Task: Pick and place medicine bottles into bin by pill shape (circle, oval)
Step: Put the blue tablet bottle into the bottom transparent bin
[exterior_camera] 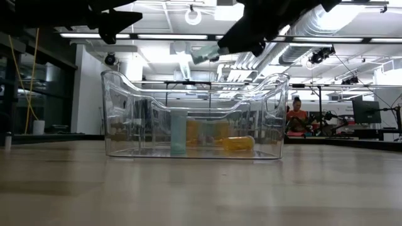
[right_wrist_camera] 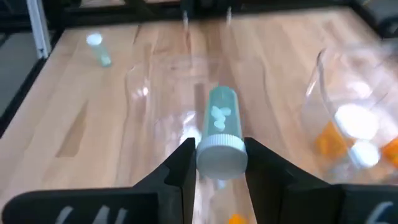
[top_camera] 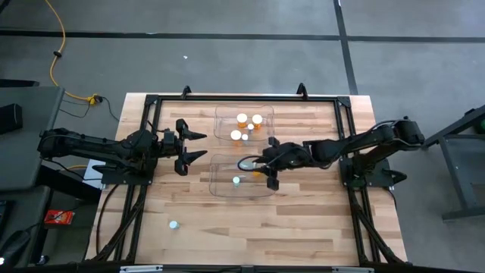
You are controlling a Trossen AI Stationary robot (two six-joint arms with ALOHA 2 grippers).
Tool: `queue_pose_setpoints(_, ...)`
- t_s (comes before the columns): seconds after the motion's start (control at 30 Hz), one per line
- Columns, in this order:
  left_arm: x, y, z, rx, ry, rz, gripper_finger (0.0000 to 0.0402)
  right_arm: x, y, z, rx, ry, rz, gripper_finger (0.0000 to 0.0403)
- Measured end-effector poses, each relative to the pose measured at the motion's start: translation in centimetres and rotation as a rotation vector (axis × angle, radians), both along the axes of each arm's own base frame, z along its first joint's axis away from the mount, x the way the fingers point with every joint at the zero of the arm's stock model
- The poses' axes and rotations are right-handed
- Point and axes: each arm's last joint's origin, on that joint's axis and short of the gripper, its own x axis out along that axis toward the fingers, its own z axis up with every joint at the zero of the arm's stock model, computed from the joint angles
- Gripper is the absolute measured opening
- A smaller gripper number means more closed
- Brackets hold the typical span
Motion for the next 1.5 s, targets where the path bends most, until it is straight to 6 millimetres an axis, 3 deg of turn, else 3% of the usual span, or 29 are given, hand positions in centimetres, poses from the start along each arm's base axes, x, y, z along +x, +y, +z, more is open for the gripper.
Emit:
queue_pose_setpoints(0.2,0.0,0.1,0.0,-0.002,0.0,0.035,0.0256,-0.3,0.0,-0.8,0.034,0.087,-0.024,0.009)
queue_pose_setpoints(0.53,0.0,0.1,0.0,-0.004,0.002,0.045,0.0256,2.5,-0.3,-5.1,0.089,0.147,0.104,0.009)
queue_pose_setpoints(0.77,0.0,0.1,-0.1,0.003,0.009,0.046,0.0256,2.7,-2.2,-5.5,0.159,0.162,0.006,0.0091)
queue_pose_setpoints(1.03,0.0,0.1,-0.1,0.003,0.01,0.046,0.0256,2.8,-1.8,-5.6,0.146,0.154,0.014,0.0094)
queue_pose_setpoints(1.5,0.0,0.1,-0.1,0.003,0.011,0.046,0.0256,3.0,-2.0,-5.3,0.04,0.129,0.013,0.0208)
